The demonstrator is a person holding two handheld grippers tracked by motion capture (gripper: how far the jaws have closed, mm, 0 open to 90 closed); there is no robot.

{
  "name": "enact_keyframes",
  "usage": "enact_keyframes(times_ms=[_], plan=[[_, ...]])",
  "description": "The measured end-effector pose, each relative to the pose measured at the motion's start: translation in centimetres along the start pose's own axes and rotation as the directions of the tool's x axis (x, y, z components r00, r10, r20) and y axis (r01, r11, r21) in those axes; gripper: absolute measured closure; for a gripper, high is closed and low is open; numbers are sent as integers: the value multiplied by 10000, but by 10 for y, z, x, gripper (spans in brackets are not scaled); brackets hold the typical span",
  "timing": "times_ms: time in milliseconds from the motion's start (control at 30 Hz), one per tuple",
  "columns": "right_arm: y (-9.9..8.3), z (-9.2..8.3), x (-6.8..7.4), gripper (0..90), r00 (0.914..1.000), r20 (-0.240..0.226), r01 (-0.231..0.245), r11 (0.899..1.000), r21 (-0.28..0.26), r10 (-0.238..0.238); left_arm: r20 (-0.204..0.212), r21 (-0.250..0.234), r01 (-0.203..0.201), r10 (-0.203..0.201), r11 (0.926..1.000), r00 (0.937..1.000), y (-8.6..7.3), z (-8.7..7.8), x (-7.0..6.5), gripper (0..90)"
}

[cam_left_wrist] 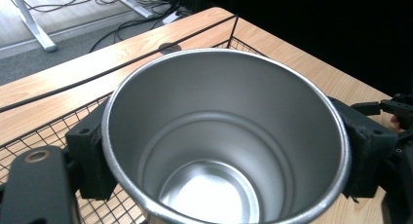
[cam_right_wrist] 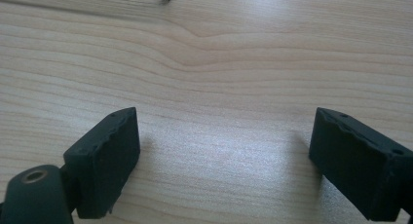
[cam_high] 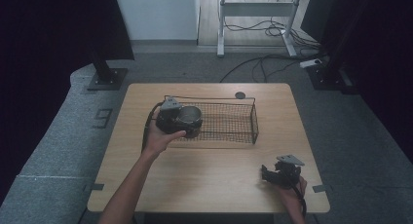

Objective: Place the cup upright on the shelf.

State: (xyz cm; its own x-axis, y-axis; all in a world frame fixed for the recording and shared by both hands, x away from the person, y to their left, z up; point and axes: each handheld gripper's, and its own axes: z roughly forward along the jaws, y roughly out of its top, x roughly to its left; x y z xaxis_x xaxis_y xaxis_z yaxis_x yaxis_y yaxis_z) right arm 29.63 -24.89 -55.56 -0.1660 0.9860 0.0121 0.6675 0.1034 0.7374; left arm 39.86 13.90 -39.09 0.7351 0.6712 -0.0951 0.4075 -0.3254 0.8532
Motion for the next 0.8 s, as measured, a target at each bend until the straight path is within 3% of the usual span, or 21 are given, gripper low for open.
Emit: enact_keyframes(times_ms=[267, 800], plan=[[0, 0, 0, 112, 10000, -1, 0, 10000, 1, 0, 86, 79, 38, -39, 10000, 10000, 6, 4, 7, 152], [0, 0, 0, 111, 10000, -6, -5, 10000, 11, 5, -248, 254, 268, -262, 9993, 9993, 3, 19, 21, 152]])
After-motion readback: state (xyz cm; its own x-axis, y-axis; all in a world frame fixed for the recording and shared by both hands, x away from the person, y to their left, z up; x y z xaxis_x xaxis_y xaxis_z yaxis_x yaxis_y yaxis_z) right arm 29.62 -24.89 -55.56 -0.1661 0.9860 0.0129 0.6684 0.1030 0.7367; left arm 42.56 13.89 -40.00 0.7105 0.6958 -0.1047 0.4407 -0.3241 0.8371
